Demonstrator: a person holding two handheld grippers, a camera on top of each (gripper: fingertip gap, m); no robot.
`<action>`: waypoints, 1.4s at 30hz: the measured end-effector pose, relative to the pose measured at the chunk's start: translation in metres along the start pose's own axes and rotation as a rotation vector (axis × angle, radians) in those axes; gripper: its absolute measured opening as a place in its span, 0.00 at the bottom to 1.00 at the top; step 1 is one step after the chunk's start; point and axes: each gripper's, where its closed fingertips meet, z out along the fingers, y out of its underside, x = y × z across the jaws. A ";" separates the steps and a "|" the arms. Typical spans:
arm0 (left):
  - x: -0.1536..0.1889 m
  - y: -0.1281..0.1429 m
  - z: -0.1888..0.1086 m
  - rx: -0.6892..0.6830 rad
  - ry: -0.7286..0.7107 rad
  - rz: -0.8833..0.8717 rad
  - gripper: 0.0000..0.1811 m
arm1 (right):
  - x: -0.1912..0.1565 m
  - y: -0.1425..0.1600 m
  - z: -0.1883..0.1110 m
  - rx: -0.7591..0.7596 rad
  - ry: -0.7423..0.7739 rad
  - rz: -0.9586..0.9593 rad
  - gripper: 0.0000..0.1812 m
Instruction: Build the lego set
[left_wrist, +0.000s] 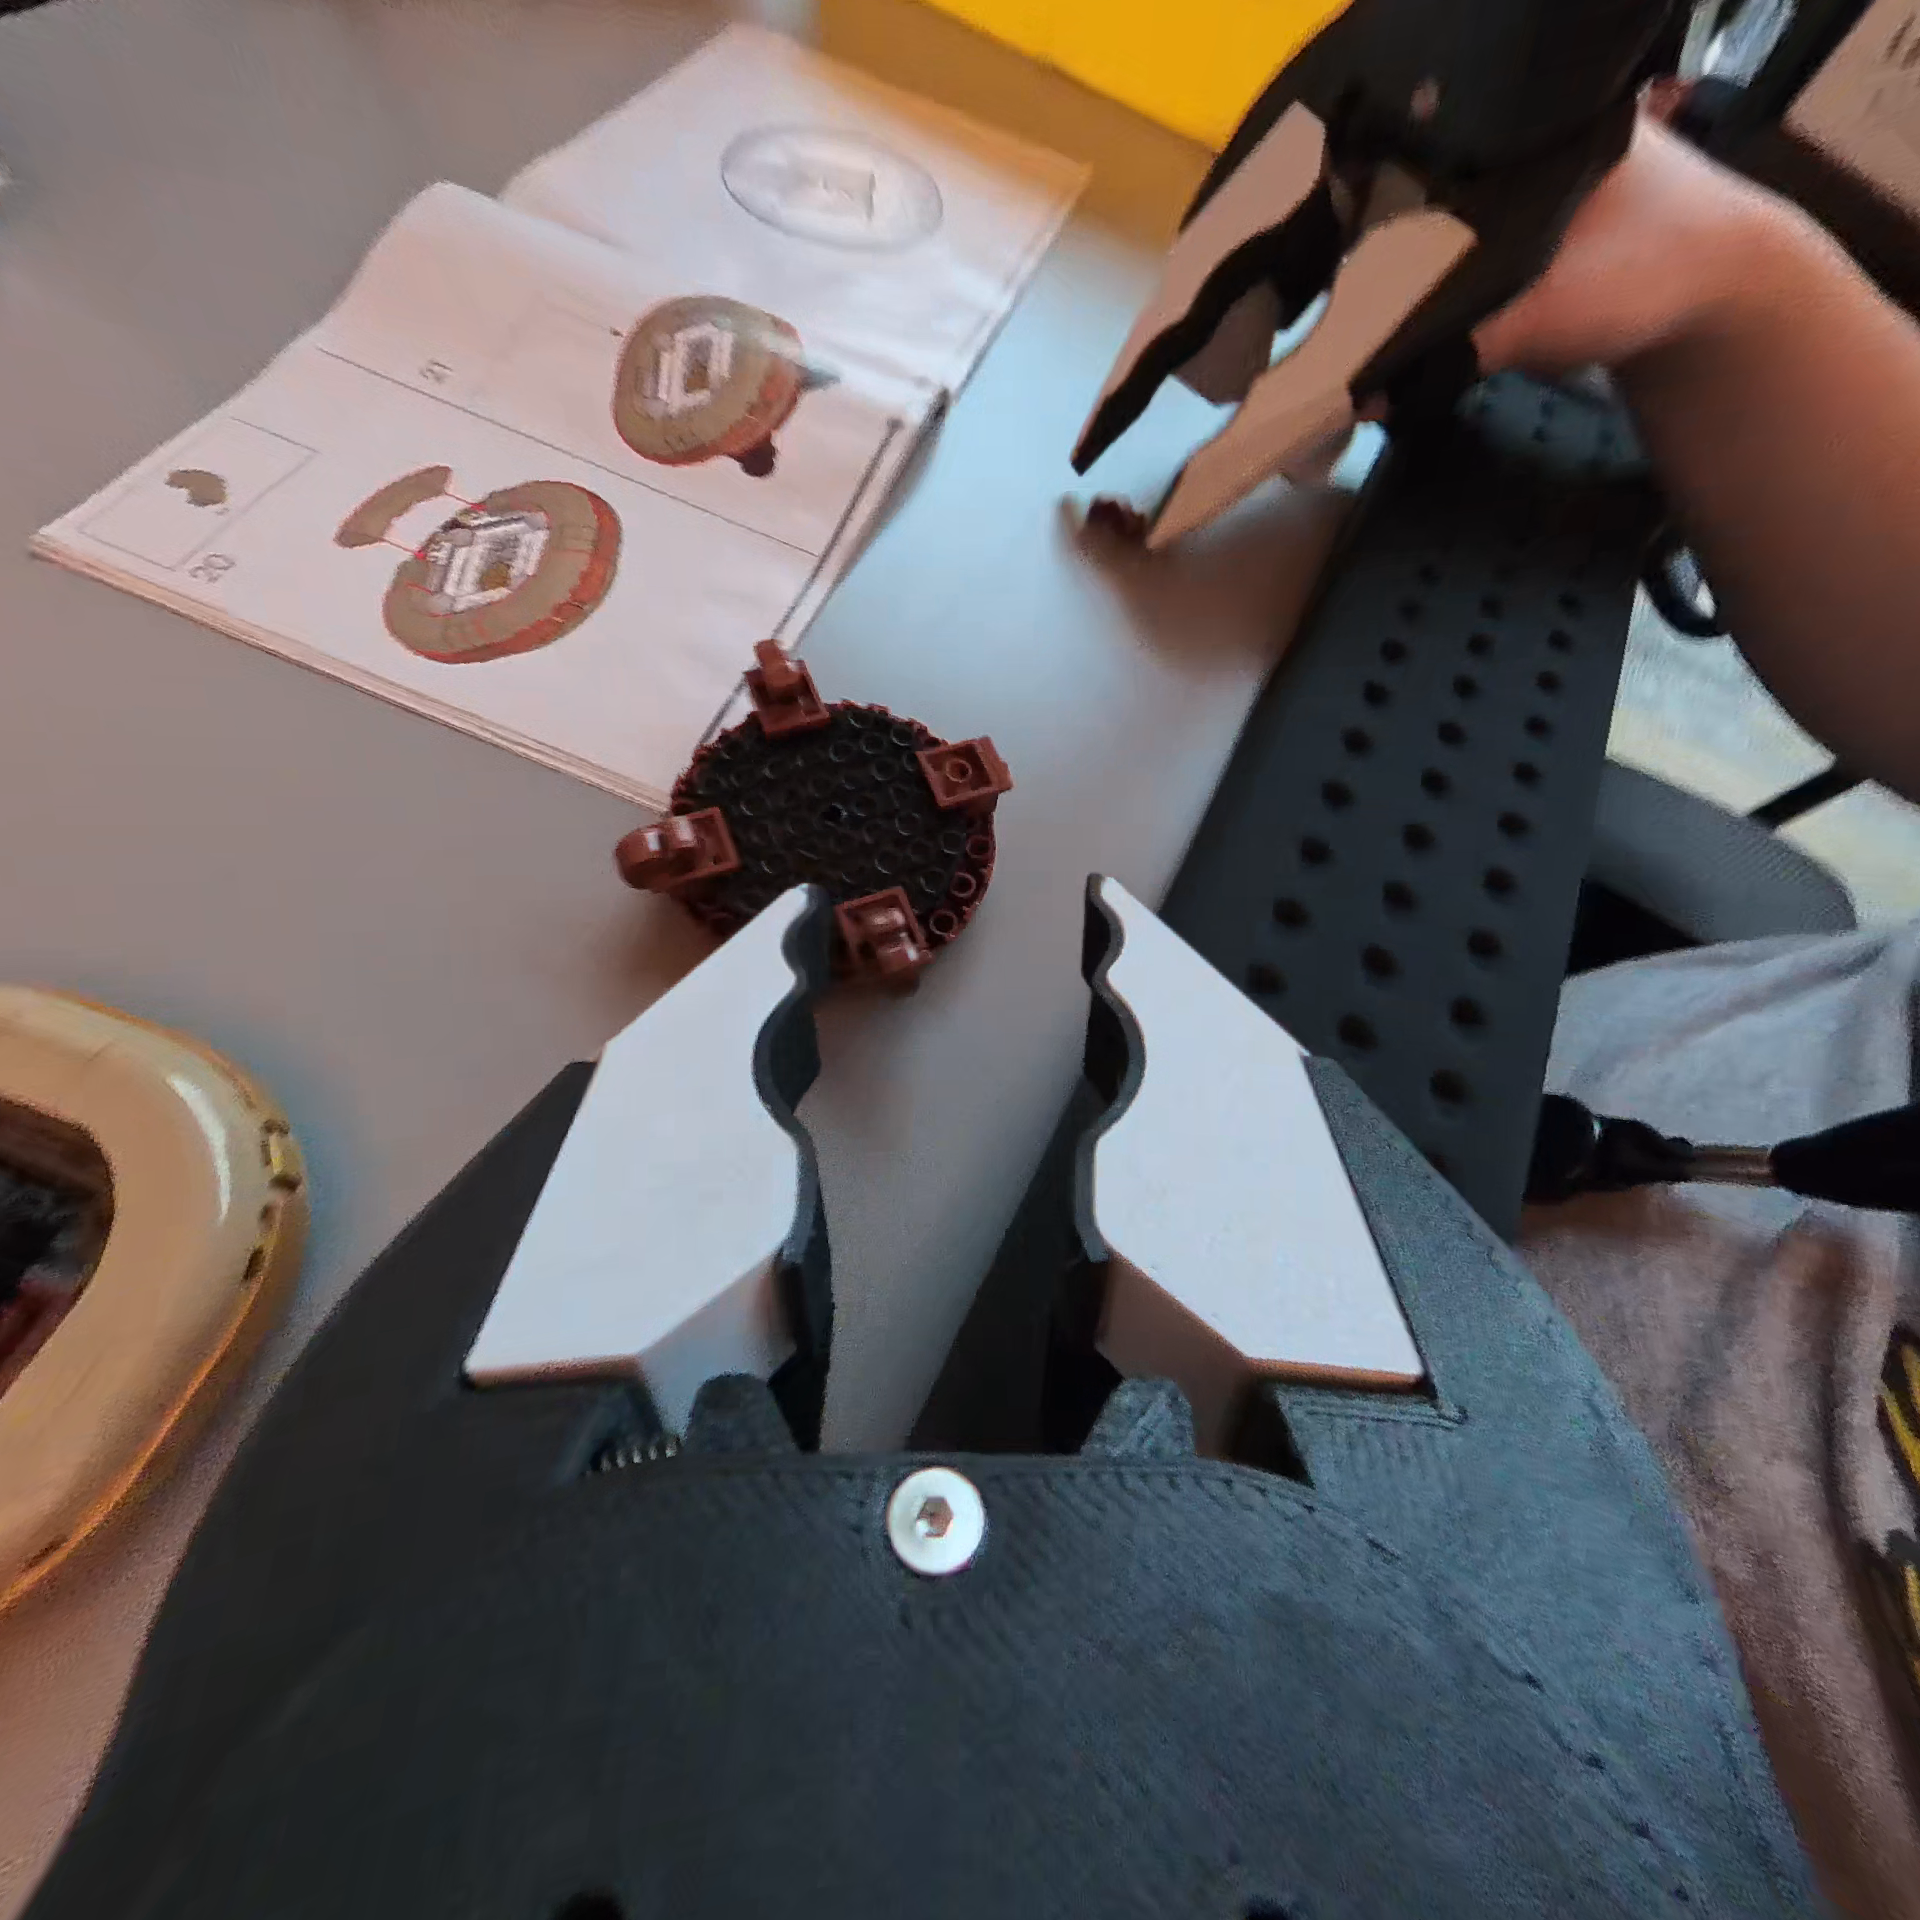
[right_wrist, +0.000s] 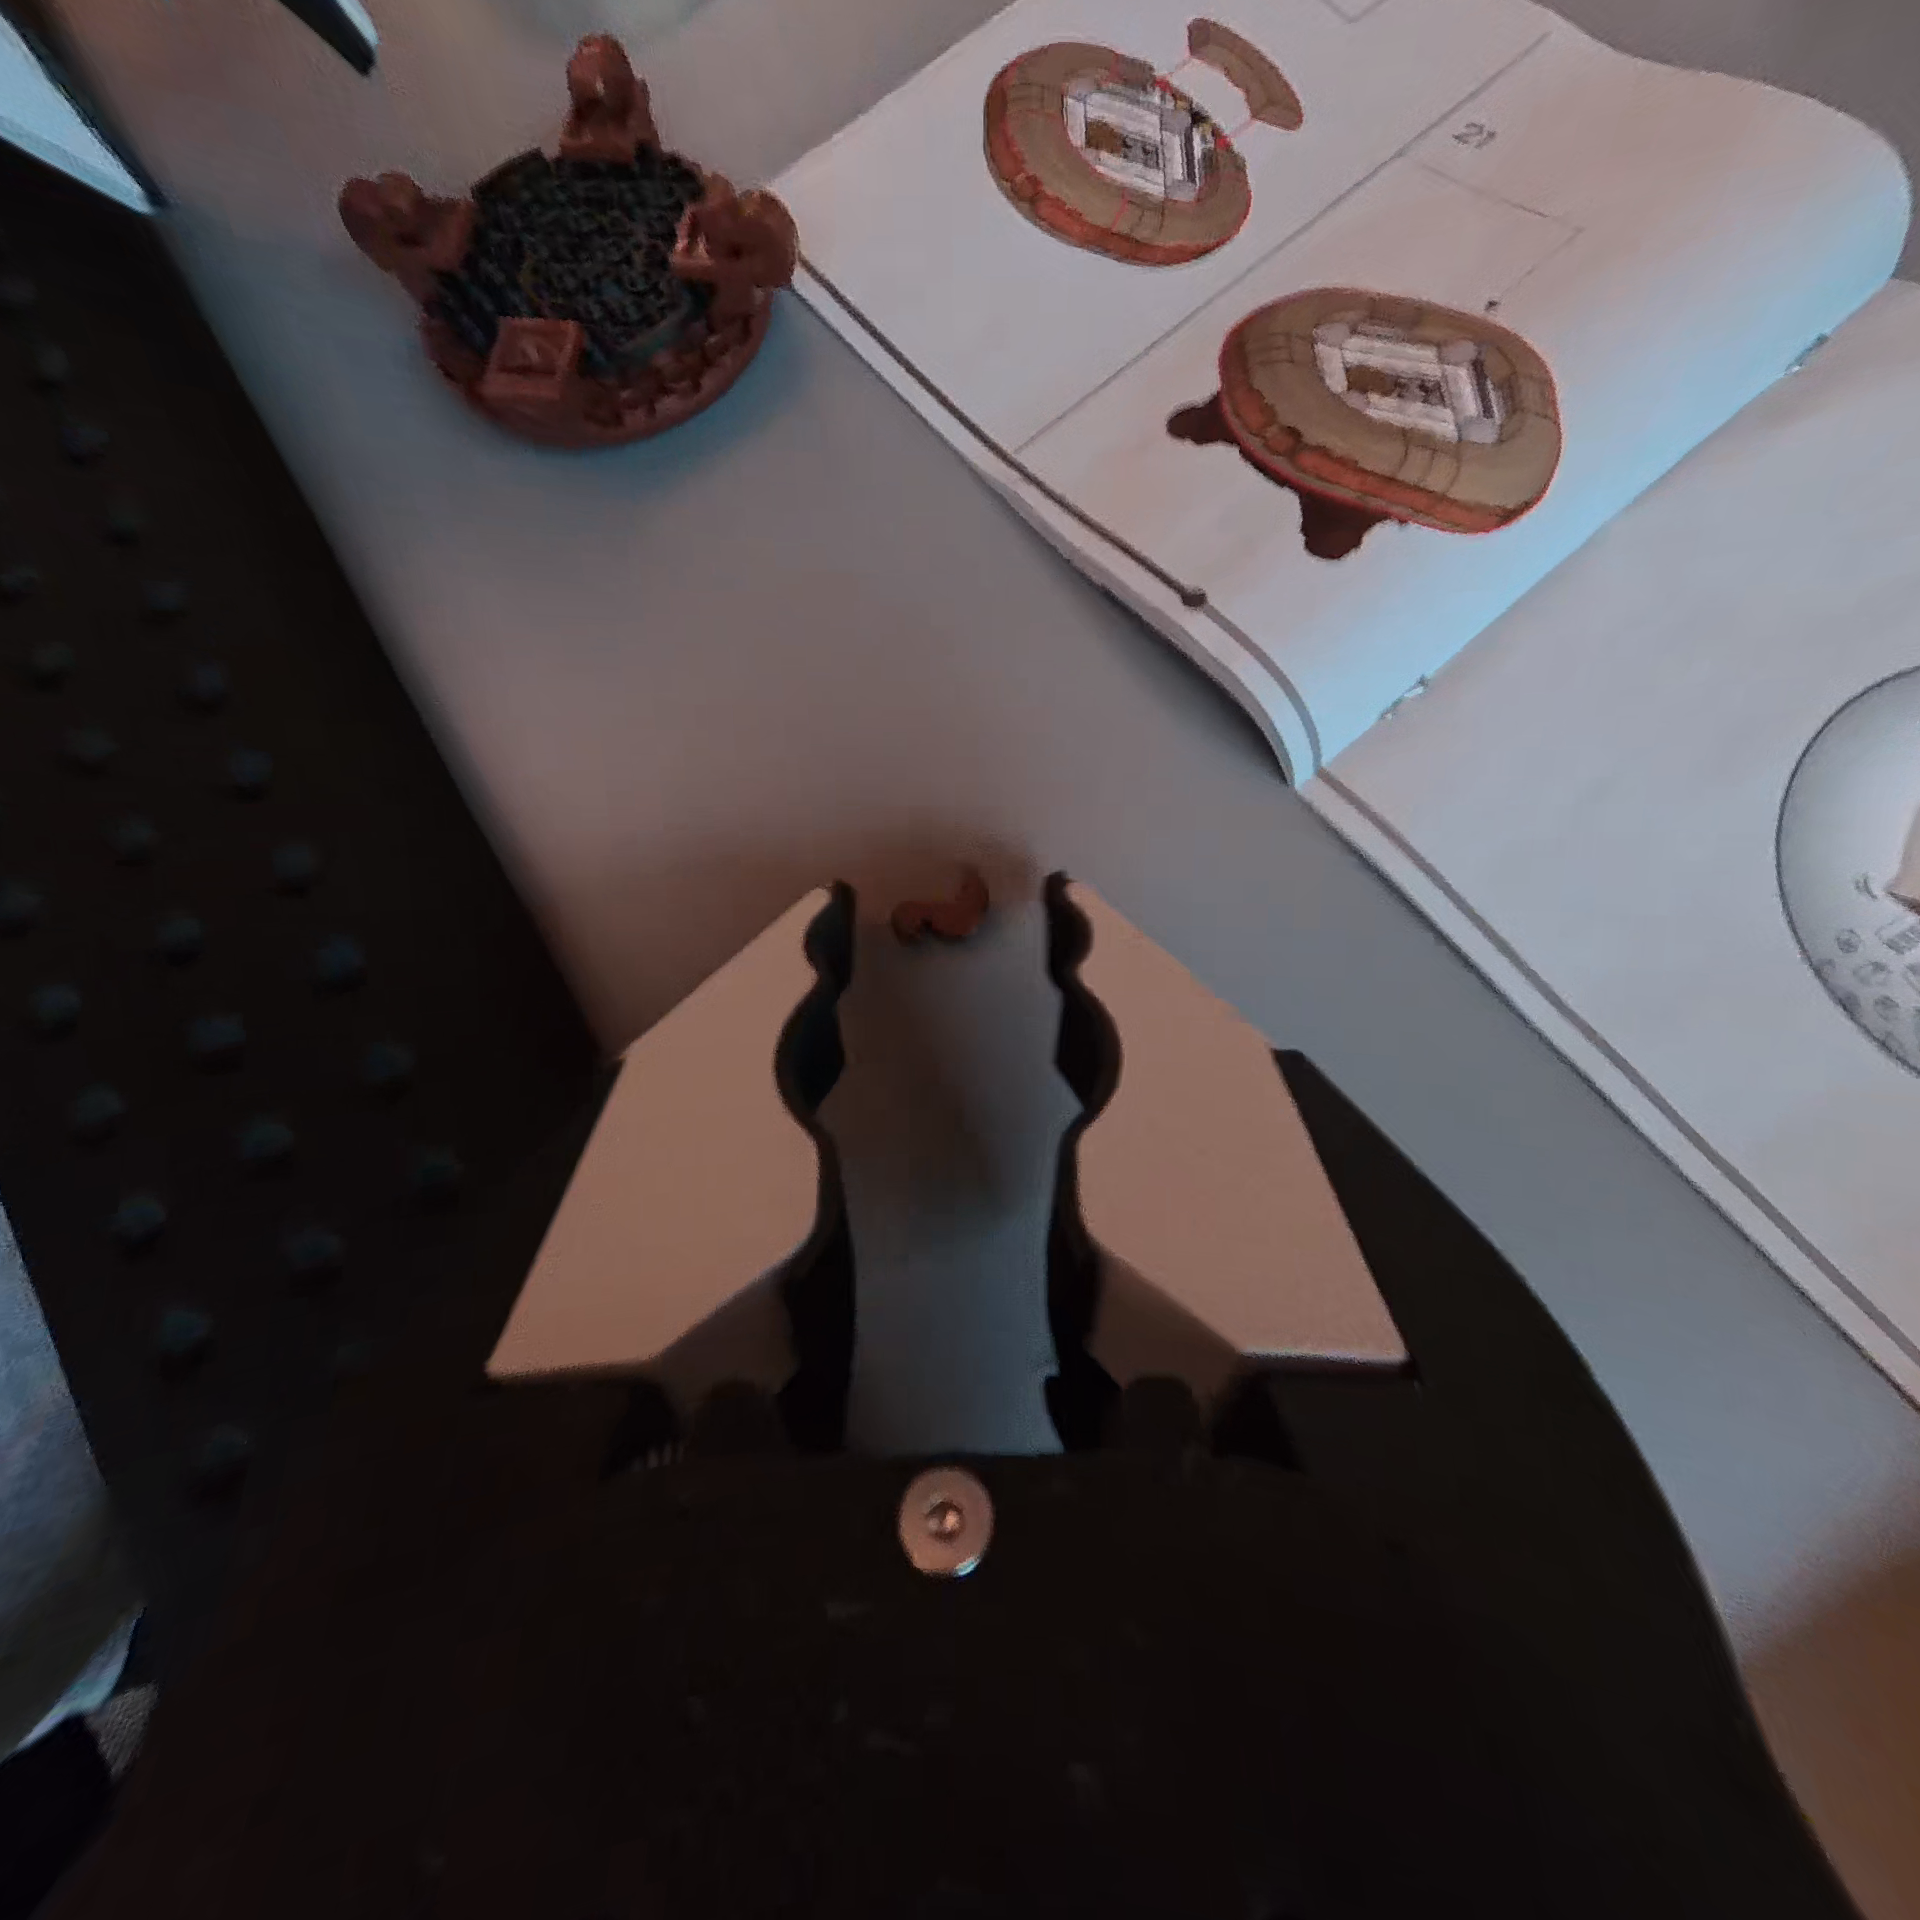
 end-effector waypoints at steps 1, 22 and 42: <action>-0.006 -0.001 -0.004 0.014 -0.020 -0.022 0.28 | -0.005 -0.009 0.001 0.027 0.001 -0.016 0.25; -0.027 0.005 -0.058 0.202 -0.068 -0.306 0.31 | -0.082 -0.100 0.106 -0.275 -0.257 -0.560 0.44; -0.037 0.009 -0.056 0.224 -0.048 -0.461 0.33 | -0.083 -0.099 0.112 -0.271 -0.343 -0.612 0.47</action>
